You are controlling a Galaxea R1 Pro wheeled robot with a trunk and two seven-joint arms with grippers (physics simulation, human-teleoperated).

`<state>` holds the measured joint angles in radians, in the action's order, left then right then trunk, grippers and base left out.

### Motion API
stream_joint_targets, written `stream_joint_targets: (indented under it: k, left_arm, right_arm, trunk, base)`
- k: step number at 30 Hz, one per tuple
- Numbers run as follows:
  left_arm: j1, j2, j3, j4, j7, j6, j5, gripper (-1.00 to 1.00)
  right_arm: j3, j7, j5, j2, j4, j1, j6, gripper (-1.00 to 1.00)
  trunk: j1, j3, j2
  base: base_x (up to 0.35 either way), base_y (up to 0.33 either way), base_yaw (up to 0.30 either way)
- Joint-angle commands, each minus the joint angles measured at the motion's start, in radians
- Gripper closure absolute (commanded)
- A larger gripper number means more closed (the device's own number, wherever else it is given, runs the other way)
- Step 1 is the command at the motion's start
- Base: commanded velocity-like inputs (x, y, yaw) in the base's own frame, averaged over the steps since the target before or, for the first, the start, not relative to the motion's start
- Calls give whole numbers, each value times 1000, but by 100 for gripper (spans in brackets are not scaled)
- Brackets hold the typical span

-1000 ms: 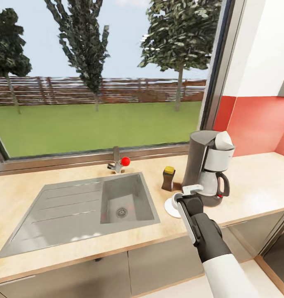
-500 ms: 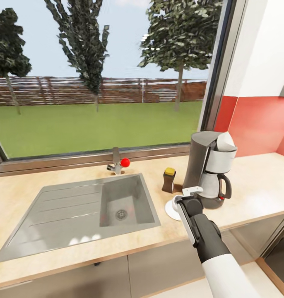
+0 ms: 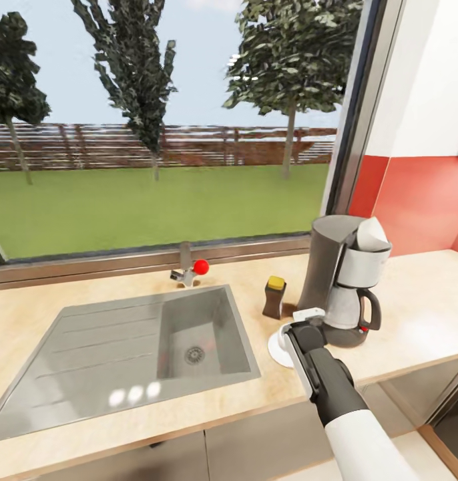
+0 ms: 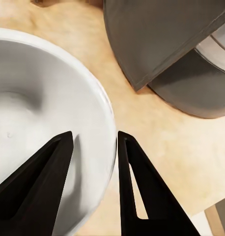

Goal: Set up a coffee station on the kitchen countertop: keep the coffee maker on the countertop, move the bottle of coffee from the kitchen shelf to the counter next to the coffee maker, place a paper coffee filter on top of the coffee maker, put the saucer next to the coffee maker with the coffee cup on the saucer, and place the electric kettle next to the coffee maker.

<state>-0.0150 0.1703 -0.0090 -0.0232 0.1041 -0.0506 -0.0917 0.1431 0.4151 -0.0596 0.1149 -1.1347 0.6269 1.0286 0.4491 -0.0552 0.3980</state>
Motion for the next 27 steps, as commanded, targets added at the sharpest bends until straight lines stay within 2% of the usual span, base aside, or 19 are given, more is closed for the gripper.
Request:
stream_joint_targets:
  k: [1, 27]
  left_arm:
    - [0, 0, -2, -2, 1, -5, -10, -100]
    - [0, 0, 0, -1, 1, -5, -10, -100]
  right_arm:
    - [1, -2, -6, 0, 5, 1, 7, 100]
    - [0, -2, -9, -3, 44, 1, 7, 100]
  trunk:
    - [1, -2, 2]
    - [1, -2, 2]
  base:
    - [104, 0, 0]
    - [6, 0, 0]
